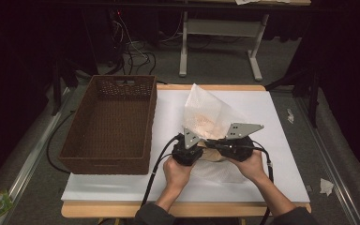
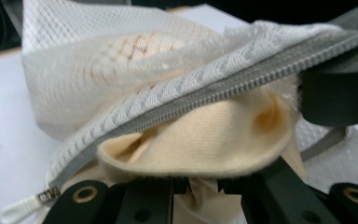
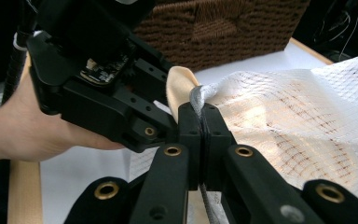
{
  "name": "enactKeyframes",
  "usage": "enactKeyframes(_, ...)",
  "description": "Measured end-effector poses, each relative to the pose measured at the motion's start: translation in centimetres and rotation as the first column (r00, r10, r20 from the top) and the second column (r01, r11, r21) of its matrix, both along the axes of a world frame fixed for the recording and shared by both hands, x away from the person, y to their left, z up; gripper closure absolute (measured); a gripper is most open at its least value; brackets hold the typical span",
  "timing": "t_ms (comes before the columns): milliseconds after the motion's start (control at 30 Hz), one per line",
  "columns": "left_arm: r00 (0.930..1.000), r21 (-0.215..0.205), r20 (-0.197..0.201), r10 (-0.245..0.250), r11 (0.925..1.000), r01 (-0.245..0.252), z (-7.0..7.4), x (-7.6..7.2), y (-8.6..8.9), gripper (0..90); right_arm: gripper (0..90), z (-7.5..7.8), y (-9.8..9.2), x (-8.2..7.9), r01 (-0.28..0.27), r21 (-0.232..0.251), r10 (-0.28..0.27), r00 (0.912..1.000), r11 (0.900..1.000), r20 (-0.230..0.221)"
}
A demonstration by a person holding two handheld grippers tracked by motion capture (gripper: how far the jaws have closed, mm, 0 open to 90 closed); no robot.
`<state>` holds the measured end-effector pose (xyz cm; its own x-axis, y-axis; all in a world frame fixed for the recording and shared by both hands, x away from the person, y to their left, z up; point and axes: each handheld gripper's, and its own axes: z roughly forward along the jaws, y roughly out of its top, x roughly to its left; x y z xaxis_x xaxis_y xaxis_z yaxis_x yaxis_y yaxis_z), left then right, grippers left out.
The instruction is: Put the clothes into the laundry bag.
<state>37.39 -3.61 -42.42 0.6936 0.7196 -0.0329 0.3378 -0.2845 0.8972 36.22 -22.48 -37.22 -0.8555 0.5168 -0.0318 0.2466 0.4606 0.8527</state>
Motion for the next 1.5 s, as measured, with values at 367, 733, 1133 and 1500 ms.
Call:
enactKeyframes(367,0.9909,0.134,-0.082,0.107,0.9864,-0.095,-3.1,3.8,-0.8,74.3,89.9,-1.2,0.5,1.2,0.02,-0.042,-0.022,0.9991,0.999,-0.037)
enactKeyframes(733,0.989,0.17,-0.138,0.053,0.9849,-0.029,-0.9,-1.3,2.8,40.1,89.9,-1.5,0.4,1.6,0.059,-0.057,-0.06,0.9981,0.997,-0.017)
enactKeyframes(1133,0.9597,0.245,-0.274,0.064,0.9695,0.005,-4.2,-0.4,2.7,37.2,89.9,-1.6,0.7,1.6,0.061,-0.066,-0.062,0.998,0.996,-0.014)
enactKeyframes(1500,0.985,0.116,-0.172,-0.014,0.9927,0.034,-3.5,0.2,2.3,85.1,89.9,-1.6,0.4,1.8,0.06,-0.058,-0.061,0.9979,0.997,-0.021)
